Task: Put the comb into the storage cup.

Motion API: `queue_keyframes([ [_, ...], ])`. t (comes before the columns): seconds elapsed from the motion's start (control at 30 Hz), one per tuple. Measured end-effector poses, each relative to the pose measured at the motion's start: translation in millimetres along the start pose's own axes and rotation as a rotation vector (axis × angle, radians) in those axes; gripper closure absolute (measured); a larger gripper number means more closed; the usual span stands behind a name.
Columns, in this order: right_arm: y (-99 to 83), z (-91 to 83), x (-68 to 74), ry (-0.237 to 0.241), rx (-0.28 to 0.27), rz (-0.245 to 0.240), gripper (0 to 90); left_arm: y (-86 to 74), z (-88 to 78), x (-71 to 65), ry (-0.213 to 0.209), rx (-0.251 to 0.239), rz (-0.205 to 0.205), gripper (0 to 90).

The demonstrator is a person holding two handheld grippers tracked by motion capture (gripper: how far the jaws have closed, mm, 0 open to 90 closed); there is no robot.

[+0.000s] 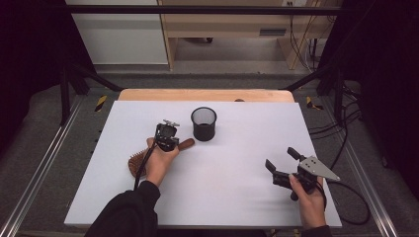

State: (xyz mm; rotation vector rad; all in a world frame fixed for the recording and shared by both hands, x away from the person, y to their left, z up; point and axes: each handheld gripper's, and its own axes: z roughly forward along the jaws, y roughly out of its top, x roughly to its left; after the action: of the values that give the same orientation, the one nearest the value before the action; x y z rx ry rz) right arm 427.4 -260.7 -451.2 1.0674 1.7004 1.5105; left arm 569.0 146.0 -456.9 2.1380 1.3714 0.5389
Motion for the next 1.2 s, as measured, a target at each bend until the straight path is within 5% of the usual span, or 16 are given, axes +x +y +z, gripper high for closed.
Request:
queue_keyframes([
  [0.53, -0.4, 0.3, 2.2, 0.004, 0.008, -0.007, 6.0, -27.1, -20.6, -23.4, -0.083, -0.020, 0.054, 90.0],
  [1.2, -0.2, -0.1, 3.6, 0.000, 0.012, -0.014, 6.0, -73.6, -54.5, -24.2, -0.153, -0.034, 0.095, 90.0],
])
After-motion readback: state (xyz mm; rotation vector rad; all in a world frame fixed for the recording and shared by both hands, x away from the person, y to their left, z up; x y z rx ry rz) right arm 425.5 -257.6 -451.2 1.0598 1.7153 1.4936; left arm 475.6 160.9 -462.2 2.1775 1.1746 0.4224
